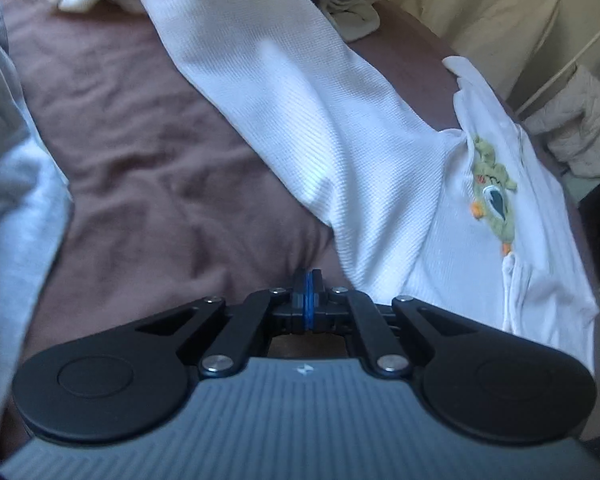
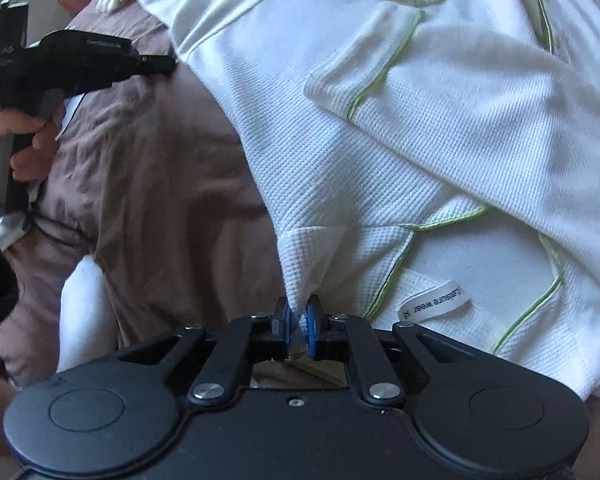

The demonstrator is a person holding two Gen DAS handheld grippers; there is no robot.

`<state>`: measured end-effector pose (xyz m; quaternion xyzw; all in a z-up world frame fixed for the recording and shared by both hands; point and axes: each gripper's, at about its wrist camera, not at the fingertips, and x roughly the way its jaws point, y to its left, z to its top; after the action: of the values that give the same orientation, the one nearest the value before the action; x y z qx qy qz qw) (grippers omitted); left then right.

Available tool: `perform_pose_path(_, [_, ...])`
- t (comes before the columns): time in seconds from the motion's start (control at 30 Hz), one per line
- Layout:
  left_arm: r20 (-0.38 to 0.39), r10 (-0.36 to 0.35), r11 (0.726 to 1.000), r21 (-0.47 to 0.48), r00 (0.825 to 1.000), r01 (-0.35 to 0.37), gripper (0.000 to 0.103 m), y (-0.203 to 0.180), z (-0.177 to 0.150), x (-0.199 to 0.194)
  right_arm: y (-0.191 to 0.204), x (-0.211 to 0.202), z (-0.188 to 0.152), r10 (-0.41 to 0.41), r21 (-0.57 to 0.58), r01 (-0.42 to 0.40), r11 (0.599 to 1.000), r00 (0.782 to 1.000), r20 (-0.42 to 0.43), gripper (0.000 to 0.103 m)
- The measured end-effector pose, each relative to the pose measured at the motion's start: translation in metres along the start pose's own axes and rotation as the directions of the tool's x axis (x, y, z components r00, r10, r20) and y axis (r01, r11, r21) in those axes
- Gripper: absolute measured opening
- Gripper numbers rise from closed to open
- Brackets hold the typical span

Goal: Fold clothes

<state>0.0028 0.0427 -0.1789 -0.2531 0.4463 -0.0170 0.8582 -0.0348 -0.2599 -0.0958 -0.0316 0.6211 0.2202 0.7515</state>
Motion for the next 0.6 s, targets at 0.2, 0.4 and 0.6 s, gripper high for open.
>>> perform_pose_path(0.2, [0.023, 0.007, 1.0, 0.009, 1.0, -0.008, 0.004, 0.01, 0.011, -0.017, -0.012, -0.023, 0.012, 0.038, 0.015, -0.039, 0.999, 0.999, 0.028, 0.038])
perform_pose_path(0.4, [0.055, 0.015, 1.0, -0.022, 0.998, -0.014, 0.018, 0.026, 0.025, -0.023, -0.009, -0.04, 0.038, 0.053, -0.033, -0.048, 0.998, 0.983, 0.175, 0.044])
perform_pose_path(0.6, [0.054, 0.054, 0.999, -0.008, 0.997, -0.054, 0.024, 0.024, 0.052, -0.017, -0.007, -0.054, 0.069, 0.078, -0.075, -0.056, 0.996, 0.941, 0.329, 0.045])
